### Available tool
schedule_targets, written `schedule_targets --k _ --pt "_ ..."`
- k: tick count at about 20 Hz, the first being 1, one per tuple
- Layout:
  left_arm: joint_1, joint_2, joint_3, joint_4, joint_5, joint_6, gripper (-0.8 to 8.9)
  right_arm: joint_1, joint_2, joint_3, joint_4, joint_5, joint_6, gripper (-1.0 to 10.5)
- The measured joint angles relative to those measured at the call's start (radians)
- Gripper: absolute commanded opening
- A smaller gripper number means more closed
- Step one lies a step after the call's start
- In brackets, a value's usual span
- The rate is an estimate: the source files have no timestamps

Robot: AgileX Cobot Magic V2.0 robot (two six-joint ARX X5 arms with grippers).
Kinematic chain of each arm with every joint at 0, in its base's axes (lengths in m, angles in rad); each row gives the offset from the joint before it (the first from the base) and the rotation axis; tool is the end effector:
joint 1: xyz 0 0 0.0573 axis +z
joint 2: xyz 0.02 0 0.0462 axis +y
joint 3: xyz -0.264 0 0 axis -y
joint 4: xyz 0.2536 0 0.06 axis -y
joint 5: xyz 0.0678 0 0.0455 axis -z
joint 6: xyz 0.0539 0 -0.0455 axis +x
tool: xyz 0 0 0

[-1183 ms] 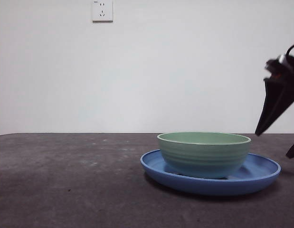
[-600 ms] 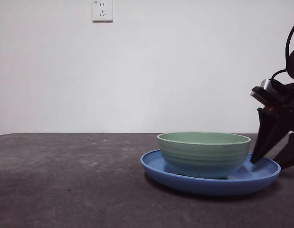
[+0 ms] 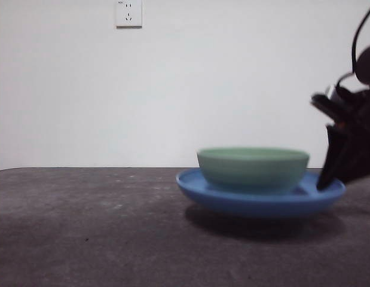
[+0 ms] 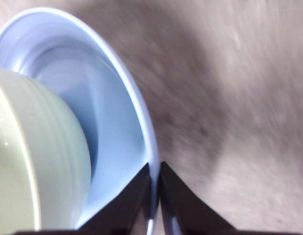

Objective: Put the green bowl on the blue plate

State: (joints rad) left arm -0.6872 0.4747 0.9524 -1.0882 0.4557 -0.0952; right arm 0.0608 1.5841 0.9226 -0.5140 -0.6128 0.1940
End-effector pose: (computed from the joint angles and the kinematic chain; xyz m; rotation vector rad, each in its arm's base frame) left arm 0.0453 -0.0678 0.3274 -0.0075 0.6915 -1.0736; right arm 0.3011 0.0494 0.1558 0.4917 1.2108 0.4821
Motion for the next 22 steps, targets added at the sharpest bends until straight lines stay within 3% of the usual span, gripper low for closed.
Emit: schedule_targets --k 6,13,22 --pt "0.0 0.0 0.0 0.0 0.0 0.0 5.62 0.121 -0.006 0.089 -0.05 0.044 0.064 0.1" --pt "0.0 0.0 0.0 0.0 0.0 0.0 5.62 0.302 0.008 0.09 0.092 0.108 0.193 0.1" --pt "0.0 0.0 0.0 0.0 0.0 0.0 5.62 0.344 0.154 0.09 0.164 0.124 0.259 0.1"
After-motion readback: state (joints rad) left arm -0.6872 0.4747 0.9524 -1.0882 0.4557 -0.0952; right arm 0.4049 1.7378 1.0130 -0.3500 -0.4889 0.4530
